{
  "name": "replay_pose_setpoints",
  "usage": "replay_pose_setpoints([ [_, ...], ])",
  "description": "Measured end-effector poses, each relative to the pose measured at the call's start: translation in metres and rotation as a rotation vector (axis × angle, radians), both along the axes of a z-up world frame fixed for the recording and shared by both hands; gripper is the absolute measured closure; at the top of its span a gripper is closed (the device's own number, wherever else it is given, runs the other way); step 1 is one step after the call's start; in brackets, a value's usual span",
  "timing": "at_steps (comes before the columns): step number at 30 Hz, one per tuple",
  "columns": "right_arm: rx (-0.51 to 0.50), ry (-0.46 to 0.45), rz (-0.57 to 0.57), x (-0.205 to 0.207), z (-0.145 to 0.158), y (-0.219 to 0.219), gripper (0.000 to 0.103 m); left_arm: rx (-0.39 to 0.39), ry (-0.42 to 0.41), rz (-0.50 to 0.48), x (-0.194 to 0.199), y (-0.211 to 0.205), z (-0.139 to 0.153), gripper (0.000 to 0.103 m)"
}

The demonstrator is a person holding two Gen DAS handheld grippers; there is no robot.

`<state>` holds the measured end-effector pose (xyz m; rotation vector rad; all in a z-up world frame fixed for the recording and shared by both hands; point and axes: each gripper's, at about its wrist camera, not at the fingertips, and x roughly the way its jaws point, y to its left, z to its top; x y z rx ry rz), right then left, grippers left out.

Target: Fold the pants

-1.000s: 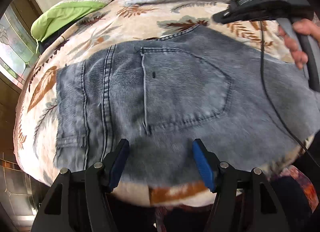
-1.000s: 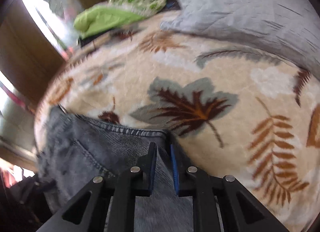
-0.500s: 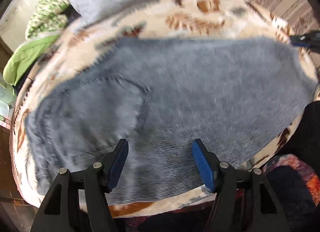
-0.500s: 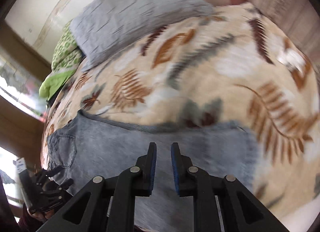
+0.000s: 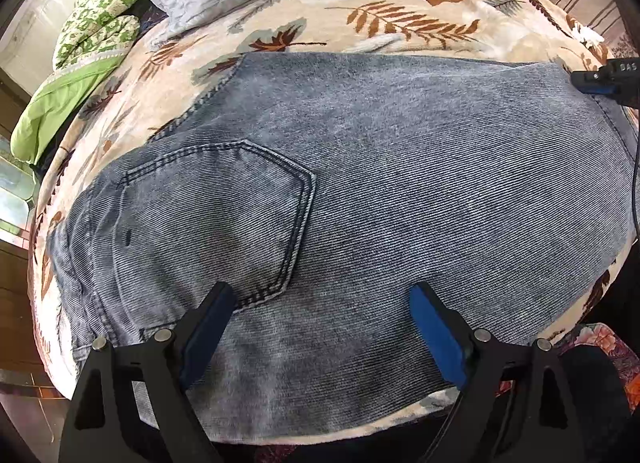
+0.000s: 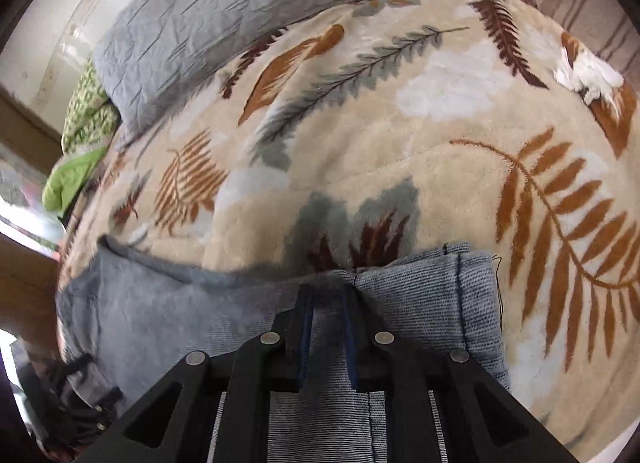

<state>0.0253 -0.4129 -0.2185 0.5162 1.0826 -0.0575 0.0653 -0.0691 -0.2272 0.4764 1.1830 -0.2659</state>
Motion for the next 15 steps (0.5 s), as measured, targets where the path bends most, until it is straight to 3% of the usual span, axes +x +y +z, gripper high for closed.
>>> replay_pose_setpoints([
  [3,0.014,-0.08,-0.021,-0.019,0.018,-0.011,0.086,-0.009,-0.012,-0.004,-0.009,0.0,0.006,0.012],
  [10,0.115,-0.239,-0.122,-0.094,0.058,-0.045,0.085,-0.13,-0.08,-0.077,-0.013,-0.024,0.041,0.012],
  [15,0.169,-0.234,-0.133,-0.126,0.055,-0.035,0.083,-0.091,0.008,-0.046,0.003,-0.041,0.015,0.012],
])
